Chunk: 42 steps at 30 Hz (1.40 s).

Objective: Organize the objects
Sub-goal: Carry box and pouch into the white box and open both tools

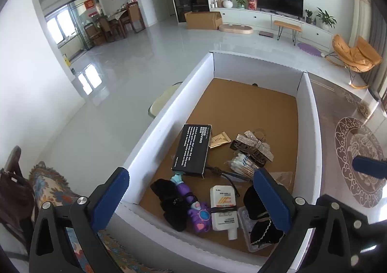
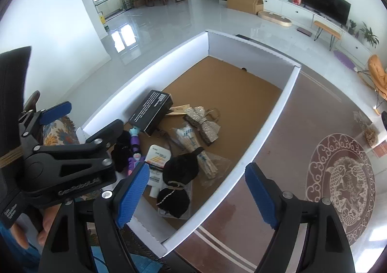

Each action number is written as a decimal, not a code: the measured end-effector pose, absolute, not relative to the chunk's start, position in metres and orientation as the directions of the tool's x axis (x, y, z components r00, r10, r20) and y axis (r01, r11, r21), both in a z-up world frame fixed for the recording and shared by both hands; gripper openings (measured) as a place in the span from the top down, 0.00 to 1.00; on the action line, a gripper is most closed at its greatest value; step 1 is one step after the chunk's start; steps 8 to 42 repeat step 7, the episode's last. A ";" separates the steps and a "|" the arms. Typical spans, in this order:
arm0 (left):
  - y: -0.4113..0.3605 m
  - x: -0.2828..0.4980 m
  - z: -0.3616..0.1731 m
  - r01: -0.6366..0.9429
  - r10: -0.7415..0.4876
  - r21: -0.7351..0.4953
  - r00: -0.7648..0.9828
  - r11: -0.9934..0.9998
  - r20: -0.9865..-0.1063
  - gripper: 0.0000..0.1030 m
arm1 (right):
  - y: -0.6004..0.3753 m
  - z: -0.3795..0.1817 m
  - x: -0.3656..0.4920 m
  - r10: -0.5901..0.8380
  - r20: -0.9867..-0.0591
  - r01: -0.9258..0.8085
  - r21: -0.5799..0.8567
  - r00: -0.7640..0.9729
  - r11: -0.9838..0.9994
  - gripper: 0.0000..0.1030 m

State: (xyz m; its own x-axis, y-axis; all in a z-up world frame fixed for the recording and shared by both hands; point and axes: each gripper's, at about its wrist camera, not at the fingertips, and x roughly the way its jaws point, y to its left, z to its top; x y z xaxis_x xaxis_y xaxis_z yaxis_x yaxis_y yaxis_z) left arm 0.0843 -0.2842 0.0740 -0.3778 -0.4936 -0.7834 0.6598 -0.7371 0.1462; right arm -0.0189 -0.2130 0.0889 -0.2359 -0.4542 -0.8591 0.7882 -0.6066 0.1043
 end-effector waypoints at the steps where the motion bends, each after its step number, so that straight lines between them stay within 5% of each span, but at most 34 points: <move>1: -0.286 0.085 0.073 0.662 -0.487 0.138 -0.379 -0.737 -0.787 0.00 | -0.214 0.088 -0.018 -0.452 -0.860 0.789 0.101 -0.238 -0.606 0.21; 42: -0.289 0.091 0.074 0.683 -0.494 0.112 -0.395 -0.722 -0.775 0.00 | -0.214 0.088 -0.020 -0.453 -0.858 0.781 0.104 -0.242 -0.615 0.21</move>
